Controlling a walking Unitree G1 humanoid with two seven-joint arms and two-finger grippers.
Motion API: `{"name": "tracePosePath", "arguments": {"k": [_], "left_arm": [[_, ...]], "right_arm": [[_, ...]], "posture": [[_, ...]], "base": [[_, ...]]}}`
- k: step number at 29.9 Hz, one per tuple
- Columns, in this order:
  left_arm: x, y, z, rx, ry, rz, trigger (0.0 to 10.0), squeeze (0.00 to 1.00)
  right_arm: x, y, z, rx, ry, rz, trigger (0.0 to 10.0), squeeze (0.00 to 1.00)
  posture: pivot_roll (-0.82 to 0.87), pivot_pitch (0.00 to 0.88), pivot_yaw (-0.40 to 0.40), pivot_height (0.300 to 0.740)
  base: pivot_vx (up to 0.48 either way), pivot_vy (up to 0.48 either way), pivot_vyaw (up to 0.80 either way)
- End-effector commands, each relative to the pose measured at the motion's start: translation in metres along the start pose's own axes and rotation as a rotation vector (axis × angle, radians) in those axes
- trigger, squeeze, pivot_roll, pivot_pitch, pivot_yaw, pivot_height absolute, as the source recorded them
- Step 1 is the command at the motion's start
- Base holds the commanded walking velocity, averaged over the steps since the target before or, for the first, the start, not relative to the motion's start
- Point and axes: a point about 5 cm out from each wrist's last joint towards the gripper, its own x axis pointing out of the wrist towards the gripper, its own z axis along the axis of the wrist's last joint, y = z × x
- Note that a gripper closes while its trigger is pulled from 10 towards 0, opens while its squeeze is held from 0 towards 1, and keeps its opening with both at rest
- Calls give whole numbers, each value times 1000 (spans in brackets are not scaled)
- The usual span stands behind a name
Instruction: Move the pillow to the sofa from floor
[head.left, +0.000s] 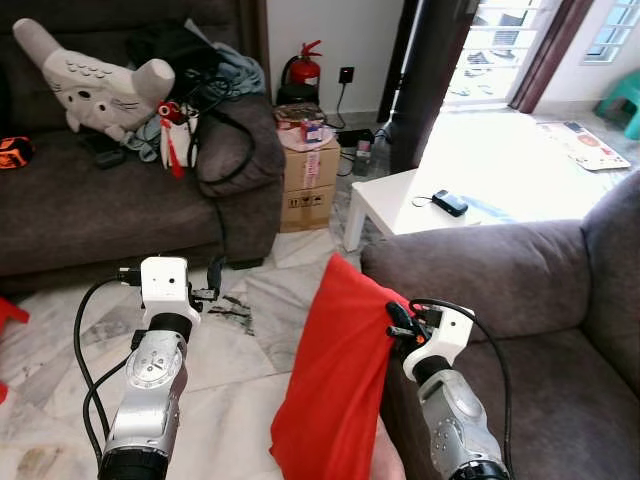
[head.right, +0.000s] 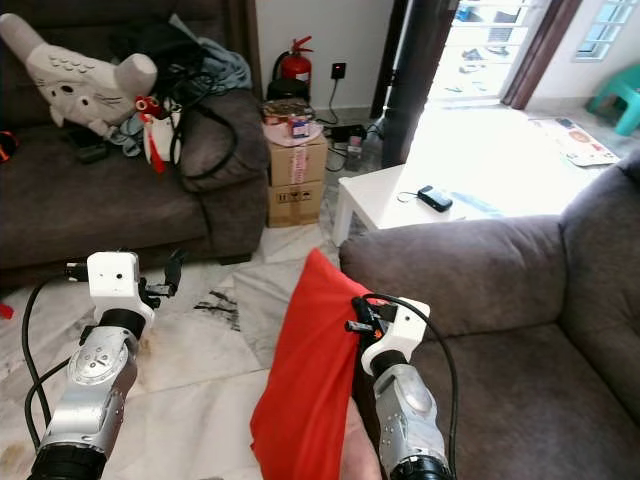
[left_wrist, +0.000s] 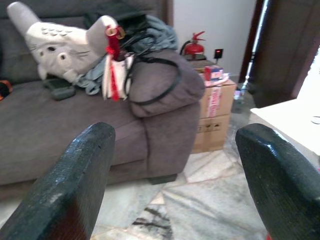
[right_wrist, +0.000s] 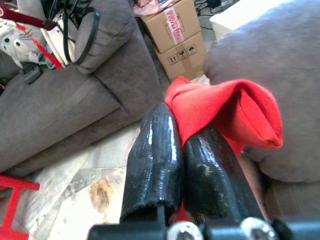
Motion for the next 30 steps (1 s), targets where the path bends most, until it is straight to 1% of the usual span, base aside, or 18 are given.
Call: {"name": "tracePosePath", "arguments": {"k": [1, 7, 11, 16, 21, 30], "left_arm": [[-1, 0, -4, -8, 22, 0, 10000, 0], [-1, 0, -4, -9, 22, -1, 10000, 0], [-1, 0, -4, -11, 22, 0, 10000, 0], [-1, -1, -4, -13, 22, 0, 10000, 0], [-1, -1, -4, -19, 23, -1, 10000, 0], [-1, -2, -5, -24, 23, -5, 10000, 0]], "right_arm": [[11, 10, 30, -24, -147, 40, 10000, 0], [11, 8, 31, -27, -151, 28, 10000, 0], [11, 7, 32, -28, -153, 21, 10000, 0], [11, 4, 32, -34, -152, 3, 10000, 0], [11, 0, 32, -39, -149, -17, 10000, 0], [11, -2, 31, -42, -145, -26, 10000, 0]], "posture": [[135, 0, -99, 740], [135, 0, -101, 740], [134, 0, -101, 740], [135, 0, -103, 740], [134, 0, -104, 740], [135, 0, -103, 740]], "base": [[0, 0, 0], [0, 0, 0], [0, -469, 0], [0, 0, 0], [0, 402, 0], [0, 436, 0]]}}
